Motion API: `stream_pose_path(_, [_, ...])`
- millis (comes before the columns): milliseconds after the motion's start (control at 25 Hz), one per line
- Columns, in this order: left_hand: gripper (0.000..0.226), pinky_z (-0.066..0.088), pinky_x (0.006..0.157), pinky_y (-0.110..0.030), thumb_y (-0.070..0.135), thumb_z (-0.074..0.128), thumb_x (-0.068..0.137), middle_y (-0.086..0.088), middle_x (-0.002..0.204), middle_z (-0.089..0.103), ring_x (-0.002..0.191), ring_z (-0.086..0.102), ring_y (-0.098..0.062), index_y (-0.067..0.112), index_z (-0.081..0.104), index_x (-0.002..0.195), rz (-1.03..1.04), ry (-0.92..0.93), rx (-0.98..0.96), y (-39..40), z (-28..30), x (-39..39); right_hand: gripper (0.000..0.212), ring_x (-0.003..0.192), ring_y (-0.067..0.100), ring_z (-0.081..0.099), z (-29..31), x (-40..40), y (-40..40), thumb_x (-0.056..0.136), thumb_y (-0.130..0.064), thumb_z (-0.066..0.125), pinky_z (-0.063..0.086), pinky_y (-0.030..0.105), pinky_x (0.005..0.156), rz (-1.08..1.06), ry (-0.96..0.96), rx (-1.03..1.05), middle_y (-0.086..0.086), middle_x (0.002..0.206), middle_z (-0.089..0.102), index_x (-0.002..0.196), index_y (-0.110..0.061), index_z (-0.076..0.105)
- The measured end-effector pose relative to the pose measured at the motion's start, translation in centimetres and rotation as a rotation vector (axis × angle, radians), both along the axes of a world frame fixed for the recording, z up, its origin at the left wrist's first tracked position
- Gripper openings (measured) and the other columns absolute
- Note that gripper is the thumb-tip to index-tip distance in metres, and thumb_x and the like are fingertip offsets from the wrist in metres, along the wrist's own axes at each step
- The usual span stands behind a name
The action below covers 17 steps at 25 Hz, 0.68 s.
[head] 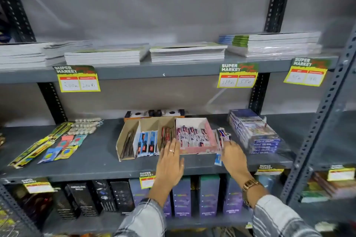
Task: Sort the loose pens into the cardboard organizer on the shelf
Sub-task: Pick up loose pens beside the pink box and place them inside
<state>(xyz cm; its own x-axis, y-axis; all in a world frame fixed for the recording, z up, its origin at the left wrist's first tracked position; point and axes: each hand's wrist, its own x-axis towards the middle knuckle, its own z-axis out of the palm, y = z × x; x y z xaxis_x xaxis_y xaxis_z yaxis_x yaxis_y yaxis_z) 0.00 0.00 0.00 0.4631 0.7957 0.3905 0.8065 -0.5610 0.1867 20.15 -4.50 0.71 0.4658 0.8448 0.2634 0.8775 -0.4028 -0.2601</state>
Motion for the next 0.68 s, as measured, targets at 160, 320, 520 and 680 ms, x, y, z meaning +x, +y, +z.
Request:
stream_pose_path(160, [0.062, 0.000, 0.119, -0.036, 0.033, 0.029, 0.103, -0.005, 0.161, 0.000, 0.148, -0.002, -0.020, 0.009, -0.002, 0.151, -0.014, 0.087, -0.193, 0.6, -4.2, 0.8, 0.028, 0.109, 0.029, 0.063, -1.8, 1.8, 1.2, 0.093, -0.003, 0.046, 0.055, 0.035, 0.087, -0.109, 0.045, -0.104, 0.015, 0.117, 0.065, 0.118, -0.002, 0.059])
stream_pose_path(320, [0.064, 0.001, 0.119, -0.037, 0.040, 0.025, 0.103, -0.006, 0.161, -0.002, 0.148, -0.001, -0.021, 0.007, 0.000, 0.151, 0.010, 0.221, -0.246, 1.9, -6.5, 1.9, 0.027, 0.109, 0.029, 0.064, -2.6, 3.0, 2.9, 0.095, -0.005, 0.044, 0.054, 0.034, 0.087, -0.139, 0.076, -0.146, 0.016, 0.117, 0.066, 0.118, -0.002, 0.059])
stream_pose_path(520, [0.081, 0.026, 0.105, -0.040, 0.060, 0.008, 0.094, -0.012, 0.129, 0.062, 0.114, 0.062, -0.030, 0.003, 0.055, 0.127, -0.025, 0.192, -0.370, 2.3, -8.3, 2.3, 0.024, 0.108, 0.033, 0.065, -3.8, 3.9, 5.0, 0.096, -0.005, 0.046, 0.056, 0.038, 0.087, -0.192, 0.103, -0.145, 0.020, 0.115, 0.067, 0.116, 0.002, 0.056])
stream_pose_path(680, [0.086, 0.002, 0.112, -0.035, 0.068, 0.032, 0.074, -0.014, 0.129, 0.062, 0.125, 0.045, -0.032, 0.004, 0.038, 0.131, -0.048, 0.137, -0.377, 2.3, -8.8, 2.5, 0.022, 0.107, 0.035, 0.065, -4.1, 4.4, 5.9, 0.094, -0.003, 0.047, 0.056, 0.042, 0.084, -0.262, 0.082, -0.139, 0.021, 0.112, 0.068, 0.114, 0.002, 0.055])
